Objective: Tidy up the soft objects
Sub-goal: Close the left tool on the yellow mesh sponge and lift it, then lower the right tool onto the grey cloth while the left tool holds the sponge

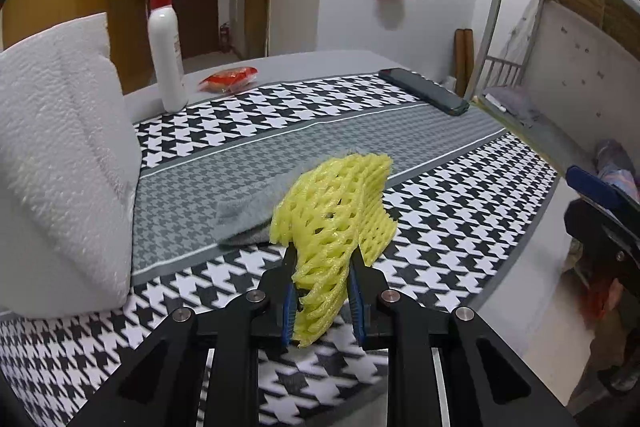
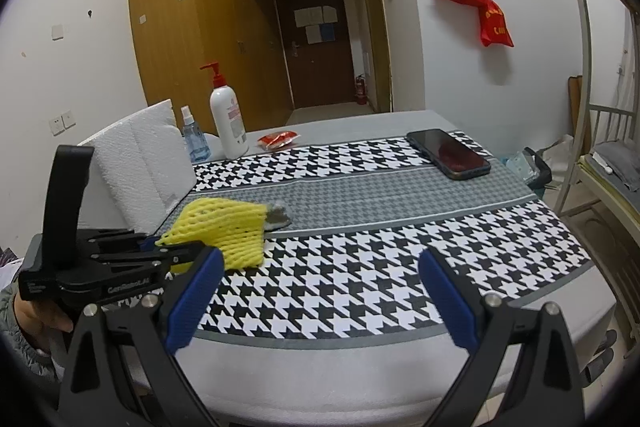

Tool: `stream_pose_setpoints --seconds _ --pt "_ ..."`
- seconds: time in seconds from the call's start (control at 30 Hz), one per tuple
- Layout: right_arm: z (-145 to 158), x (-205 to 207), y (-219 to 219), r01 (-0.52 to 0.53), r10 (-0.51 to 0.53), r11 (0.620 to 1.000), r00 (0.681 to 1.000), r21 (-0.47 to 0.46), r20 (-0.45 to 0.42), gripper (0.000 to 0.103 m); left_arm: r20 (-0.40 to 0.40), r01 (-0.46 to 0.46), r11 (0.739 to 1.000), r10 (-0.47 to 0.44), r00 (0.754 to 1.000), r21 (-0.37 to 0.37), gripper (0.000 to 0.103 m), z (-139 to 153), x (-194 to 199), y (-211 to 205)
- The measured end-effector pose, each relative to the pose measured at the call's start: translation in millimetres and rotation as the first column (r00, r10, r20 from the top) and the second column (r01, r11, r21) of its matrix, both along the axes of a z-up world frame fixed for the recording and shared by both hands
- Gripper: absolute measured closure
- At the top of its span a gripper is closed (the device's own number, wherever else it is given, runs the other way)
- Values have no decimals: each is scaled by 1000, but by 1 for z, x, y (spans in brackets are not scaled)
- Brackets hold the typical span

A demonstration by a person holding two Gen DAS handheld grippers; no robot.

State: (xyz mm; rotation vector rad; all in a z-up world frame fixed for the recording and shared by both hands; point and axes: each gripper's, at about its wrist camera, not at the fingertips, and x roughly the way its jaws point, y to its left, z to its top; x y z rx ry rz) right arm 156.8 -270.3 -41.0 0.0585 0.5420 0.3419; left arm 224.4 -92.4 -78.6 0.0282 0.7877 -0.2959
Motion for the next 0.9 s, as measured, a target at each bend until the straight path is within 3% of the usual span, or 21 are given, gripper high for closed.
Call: stream_pose_setpoints --seconds 0.37,0.9 --pt "5 -8 12 -29 29 999 1000 -15 9 4 29 -35 999 36 999 -31 80 5 -33 18" --pt "-5 7 61 -114 113 993 993 -33 -26 4 77 -178 983 181 980 -49 80 0 -66 67"
